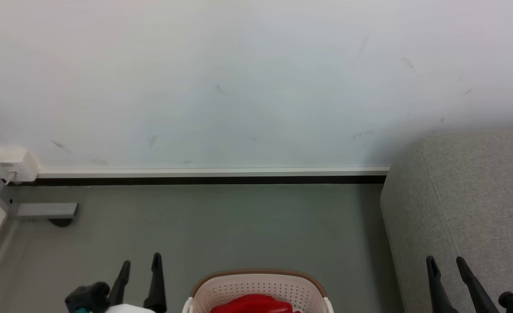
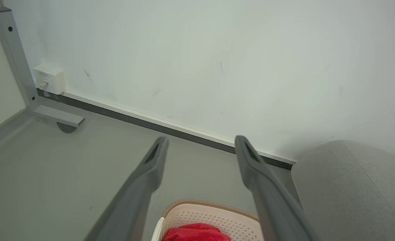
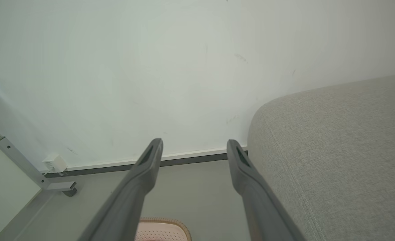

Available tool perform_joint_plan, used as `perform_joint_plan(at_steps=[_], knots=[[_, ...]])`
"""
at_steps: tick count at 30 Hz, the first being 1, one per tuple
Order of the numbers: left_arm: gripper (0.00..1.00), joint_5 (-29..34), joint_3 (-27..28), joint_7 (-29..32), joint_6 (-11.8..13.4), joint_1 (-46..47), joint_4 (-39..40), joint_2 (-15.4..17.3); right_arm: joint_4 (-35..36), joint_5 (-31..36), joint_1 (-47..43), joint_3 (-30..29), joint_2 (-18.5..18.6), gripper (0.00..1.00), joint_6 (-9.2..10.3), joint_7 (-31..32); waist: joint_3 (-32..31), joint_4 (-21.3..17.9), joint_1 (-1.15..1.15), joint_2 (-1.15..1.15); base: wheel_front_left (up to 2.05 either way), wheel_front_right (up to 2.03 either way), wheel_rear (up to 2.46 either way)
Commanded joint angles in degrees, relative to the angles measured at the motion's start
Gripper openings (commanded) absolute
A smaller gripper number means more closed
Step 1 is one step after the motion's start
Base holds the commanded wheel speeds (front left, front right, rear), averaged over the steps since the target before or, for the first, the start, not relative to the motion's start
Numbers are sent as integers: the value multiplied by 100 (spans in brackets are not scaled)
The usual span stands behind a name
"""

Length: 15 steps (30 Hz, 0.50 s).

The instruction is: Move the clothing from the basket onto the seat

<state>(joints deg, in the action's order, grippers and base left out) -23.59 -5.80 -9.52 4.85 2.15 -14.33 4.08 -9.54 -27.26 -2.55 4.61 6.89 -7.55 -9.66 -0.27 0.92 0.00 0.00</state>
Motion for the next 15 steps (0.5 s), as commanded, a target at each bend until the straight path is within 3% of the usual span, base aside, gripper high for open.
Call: perform_joint_plan(at_steps=[1, 15], knots=[[100, 189, 3, -67, 33, -20, 59, 62, 10, 148, -37, 4, 45, 100, 8, -50, 0, -2, 0, 0, 0, 0, 0], [100, 953, -53, -239, 231, -66, 142, 176, -52, 759, -106, 76, 78, 100, 9, -223, -9, 6, 0, 0, 0, 0, 0]])
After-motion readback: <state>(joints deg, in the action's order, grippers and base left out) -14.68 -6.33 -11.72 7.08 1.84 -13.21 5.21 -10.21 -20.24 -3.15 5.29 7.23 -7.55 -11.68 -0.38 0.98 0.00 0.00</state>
